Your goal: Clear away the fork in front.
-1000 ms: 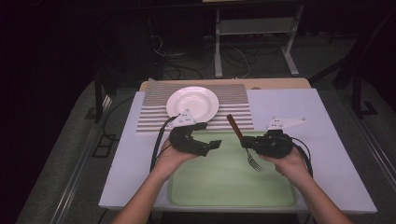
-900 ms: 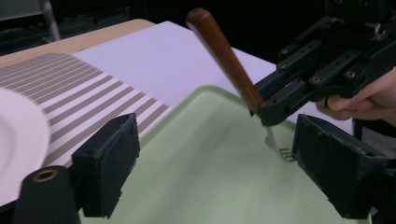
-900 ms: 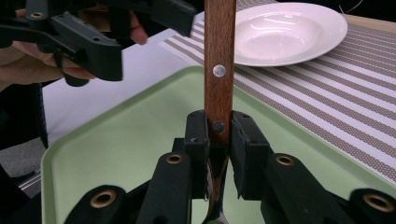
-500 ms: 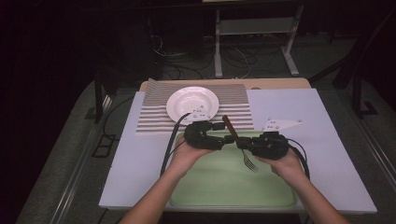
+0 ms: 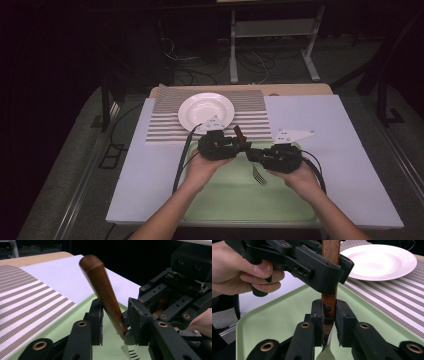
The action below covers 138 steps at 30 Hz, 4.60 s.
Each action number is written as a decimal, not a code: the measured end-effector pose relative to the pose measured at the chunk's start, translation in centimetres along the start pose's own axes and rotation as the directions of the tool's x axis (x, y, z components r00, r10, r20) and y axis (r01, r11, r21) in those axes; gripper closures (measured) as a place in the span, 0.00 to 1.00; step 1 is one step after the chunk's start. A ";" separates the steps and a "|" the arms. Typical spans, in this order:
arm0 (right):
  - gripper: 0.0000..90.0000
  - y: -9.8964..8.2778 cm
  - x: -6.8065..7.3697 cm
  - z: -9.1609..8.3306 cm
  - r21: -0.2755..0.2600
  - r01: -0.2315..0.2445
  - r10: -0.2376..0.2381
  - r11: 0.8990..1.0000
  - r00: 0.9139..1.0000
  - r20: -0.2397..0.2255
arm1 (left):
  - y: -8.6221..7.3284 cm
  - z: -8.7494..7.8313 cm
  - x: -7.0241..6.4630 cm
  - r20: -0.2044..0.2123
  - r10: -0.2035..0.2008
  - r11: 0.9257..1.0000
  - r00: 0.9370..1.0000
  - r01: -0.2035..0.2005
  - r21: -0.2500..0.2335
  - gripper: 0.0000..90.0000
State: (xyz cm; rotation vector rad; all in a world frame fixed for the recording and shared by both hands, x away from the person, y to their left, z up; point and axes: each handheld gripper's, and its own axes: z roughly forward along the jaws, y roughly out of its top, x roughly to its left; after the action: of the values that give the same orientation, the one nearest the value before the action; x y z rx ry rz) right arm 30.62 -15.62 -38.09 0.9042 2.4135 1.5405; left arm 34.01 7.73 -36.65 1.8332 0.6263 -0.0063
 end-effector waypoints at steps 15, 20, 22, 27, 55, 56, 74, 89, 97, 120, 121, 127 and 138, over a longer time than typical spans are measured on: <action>0.67 0.4 0.5 -0.1 -0.027 0.013 -0.013 1.000 1.000 -0.021 | 0.5 -1.1 -0.1 0.051 0.027 1.000 0.998 -0.027 -0.014 0.86; 0.43 0.0 -0.1 -0.2 -0.017 0.007 -0.007 1.000 0.999 -0.036 | 0.6 -1.8 0.6 0.045 0.027 1.000 0.999 -0.027 -0.006 0.88; 0.30 -0.3 -0.4 -0.4 -0.014 -0.008 0.008 1.000 1.000 0.001 | 0.6 -2.3 0.9 0.040 0.040 0.999 0.998 -0.040 0.001 0.89; 0.15 -1.7 -1.6 -1.8 -0.043 0.021 -0.019 0.999 0.999 0.046 | 0.5 -3.6 1.5 0.035 0.059 0.998 0.998 -0.060 0.009 0.90; 0.03 -9.8 -4.2 -7.6 0.032 -0.037 0.029 0.999 0.976 0.218 | -1.7 -12.0 3.1 0.089 0.019 0.999 0.996 -0.023 0.047 0.89; 0.03 -9.8 -4.2 -7.6 0.032 -0.037 0.029 0.999 0.976 0.218 | -1.7 -12.0 3.1 0.089 0.019 0.999 0.996 -0.023 0.047 0.89; 0.03 -9.6 -4.5 -7.7 0.018 -0.034 0.029 0.999 0.972 0.235 | -4.1 -12.8 3.4 0.094 -0.014 0.996 0.995 0.006 0.088 0.88; 0.03 -9.5 -4.5 -7.5 0.030 -0.020 0.012 0.999 0.970 0.244 | -6.3 -11.1 5.6 -0.062 -0.039 0.991 0.997 0.046 0.124 0.77; 0.03 -9.5 -4.6 -7.5 0.035 -0.016 0.007 0.999 0.969 0.245 | -7.2 -9.4 6.4 -0.104 -0.104 0.980 0.989 0.120 0.161 0.74; 0.03 -9.5 -4.7 -7.3 0.037 -0.021 0.011 0.999 0.971 0.238 | -8.4 -7.2 7.1 -0.169 -0.102 0.958 0.980 0.143 0.249 0.66; 0.03 -9.5 -4.7 -7.3 0.036 -0.020 0.011 0.999 0.971 0.239 | -8.4 -7.2 7.1 -0.165 -0.097 0.960 0.981 0.136 0.246 0.66; 0.03 -9.5 -4.8 -7.3 0.035 -0.021 0.012 0.999 0.971 0.240 | -7.8 -7.2 5.8 -0.130 -0.050 0.969 0.990 0.080 0.235 0.86; 0.03 -9.5 -4.8 -7.4 0.036 -0.019 0.010 0.999 0.970 0.243 | -7.7 -4.5 3.4 -0.052 0.048 0.947 0.997 -0.028 0.321 0.99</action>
State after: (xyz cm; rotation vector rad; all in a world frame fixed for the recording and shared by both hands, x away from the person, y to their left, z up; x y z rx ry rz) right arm 27.51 -26.84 -43.78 1.0524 2.2738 1.3054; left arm 32.39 14.75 -42.89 2.1669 0.6608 -0.0293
